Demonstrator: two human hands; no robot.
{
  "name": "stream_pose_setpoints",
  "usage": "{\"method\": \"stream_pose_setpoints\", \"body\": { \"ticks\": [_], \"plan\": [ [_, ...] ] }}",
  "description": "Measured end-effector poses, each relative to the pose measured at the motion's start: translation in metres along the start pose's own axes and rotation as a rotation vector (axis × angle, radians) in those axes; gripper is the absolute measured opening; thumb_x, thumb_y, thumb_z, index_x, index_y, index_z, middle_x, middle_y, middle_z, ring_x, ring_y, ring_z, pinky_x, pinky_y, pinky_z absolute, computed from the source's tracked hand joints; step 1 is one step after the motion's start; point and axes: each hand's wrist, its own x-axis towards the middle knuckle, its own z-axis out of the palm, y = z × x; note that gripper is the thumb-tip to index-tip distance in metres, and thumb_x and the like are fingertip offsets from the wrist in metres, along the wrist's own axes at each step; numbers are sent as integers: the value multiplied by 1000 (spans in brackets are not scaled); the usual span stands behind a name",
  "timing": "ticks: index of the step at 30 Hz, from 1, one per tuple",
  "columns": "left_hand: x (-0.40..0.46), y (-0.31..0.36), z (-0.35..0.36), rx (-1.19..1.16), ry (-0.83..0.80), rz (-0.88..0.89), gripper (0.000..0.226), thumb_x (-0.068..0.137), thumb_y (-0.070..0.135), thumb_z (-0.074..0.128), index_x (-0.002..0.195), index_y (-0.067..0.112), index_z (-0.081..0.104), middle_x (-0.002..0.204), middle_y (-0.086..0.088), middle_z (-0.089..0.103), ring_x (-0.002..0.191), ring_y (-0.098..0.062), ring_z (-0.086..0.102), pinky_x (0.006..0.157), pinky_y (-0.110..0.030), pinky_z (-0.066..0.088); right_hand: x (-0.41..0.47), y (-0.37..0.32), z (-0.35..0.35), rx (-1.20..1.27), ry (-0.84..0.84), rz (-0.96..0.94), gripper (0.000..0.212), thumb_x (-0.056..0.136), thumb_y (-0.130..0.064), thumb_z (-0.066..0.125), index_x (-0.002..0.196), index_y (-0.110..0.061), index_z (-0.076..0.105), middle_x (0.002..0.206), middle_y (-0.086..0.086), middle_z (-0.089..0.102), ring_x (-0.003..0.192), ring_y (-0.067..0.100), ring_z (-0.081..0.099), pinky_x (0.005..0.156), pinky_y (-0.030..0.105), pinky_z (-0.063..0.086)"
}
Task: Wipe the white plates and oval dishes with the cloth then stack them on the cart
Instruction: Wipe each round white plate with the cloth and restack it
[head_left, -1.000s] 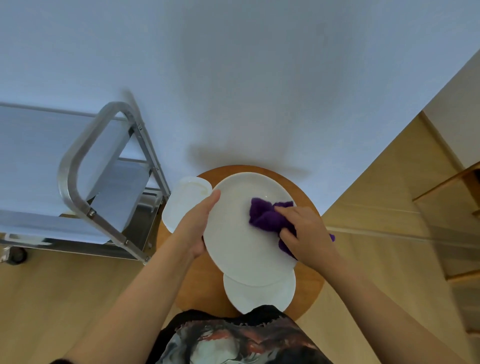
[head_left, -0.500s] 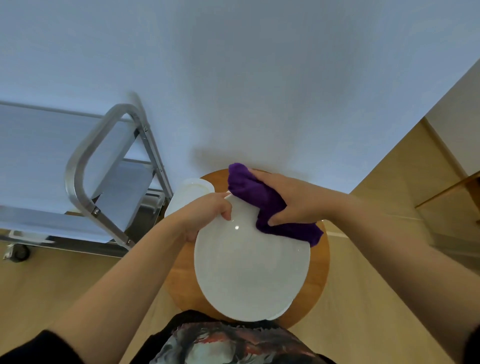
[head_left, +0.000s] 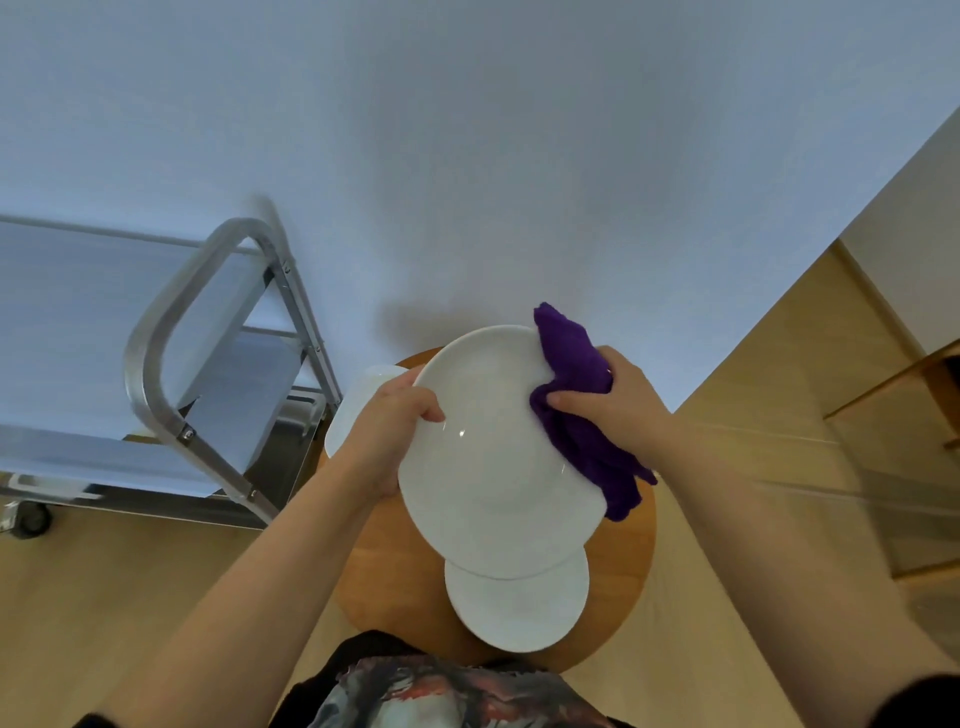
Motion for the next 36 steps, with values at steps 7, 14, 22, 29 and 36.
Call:
{"method": "stream_pose_setpoints", "body": {
  "ticks": [7,14,22,29,36],
  "plan": [
    [-5,-7,4,-251,165,32,27,64,12,50,88,24,57,92,-7,55,88,-30,54,78,-47,48,-35,20,45,514,298,257,43,71,-32,78,108,-29,57,98,-5,68,91,18,66,82,42,55],
    [-9,-15,28,-446,305,138,23,79,8,47,86,28,55,92,-2,58,89,-24,55,76,-40,47,-49,4,78,877,424,340,40,75,-11,76,110,-20,59,96,1,69,78,14,69,60,26,55],
    [22,27,-20,-105,-43,-89,38,78,30,67,112,14,62,97,-9,69,89,-27,66,74,-39,54,-22,2,10,390,239,219,28,70,-14,77,92,-18,60,90,7,69,78,24,67,66,37,57],
    [28,9,-4,-245,124,-40,11,88,24,59,95,18,66,76,-2,74,70,-23,71,65,-36,53,-12,-4,3,305,253,70,31,70,-20,78,91,-31,57,88,-5,66,79,16,65,60,26,51],
    [26,-3,26,-617,347,-91,7,83,21,64,90,23,61,91,-5,69,87,-29,64,73,-41,53,-22,11,48,676,450,213,38,70,-27,75,102,-35,56,97,-4,67,89,17,66,83,45,55]
  ]
}}
